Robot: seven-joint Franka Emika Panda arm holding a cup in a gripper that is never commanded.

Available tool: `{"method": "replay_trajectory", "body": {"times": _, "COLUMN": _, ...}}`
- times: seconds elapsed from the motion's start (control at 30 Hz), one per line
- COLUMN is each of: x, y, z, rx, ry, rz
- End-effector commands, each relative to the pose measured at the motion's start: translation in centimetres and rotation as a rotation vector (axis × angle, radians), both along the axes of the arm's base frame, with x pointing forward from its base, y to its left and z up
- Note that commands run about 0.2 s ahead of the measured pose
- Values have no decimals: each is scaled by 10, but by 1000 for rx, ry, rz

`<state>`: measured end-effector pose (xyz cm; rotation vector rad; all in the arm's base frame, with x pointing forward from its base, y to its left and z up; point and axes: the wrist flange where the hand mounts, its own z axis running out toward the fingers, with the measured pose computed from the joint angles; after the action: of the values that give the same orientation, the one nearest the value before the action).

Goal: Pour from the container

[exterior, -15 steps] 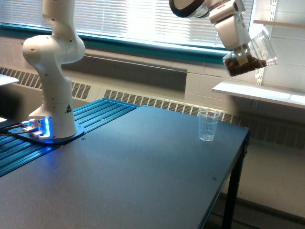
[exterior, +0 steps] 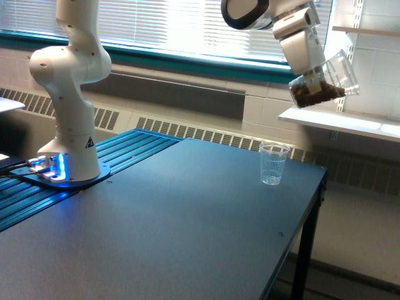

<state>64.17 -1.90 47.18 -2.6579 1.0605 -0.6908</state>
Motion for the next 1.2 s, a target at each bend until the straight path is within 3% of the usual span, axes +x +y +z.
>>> {"method": "replay_trajectory", "body": {"times": 0.03, "x": -4, "y": 4, "z": 14, "rx": -27, "ry": -35, "rz": 40}}
{"method": "replay_trajectory", "body": {"times": 0.57, "x": -33, "y": 19, "z": 24, "rx": -76, "ry": -73, "rz": 110}}
{"method": "replay_trajectory", "body": {"times": 1.2, "x": -82, "y": 79, "z": 7, "rx": -127, "ry": -61, "rz": 246}}
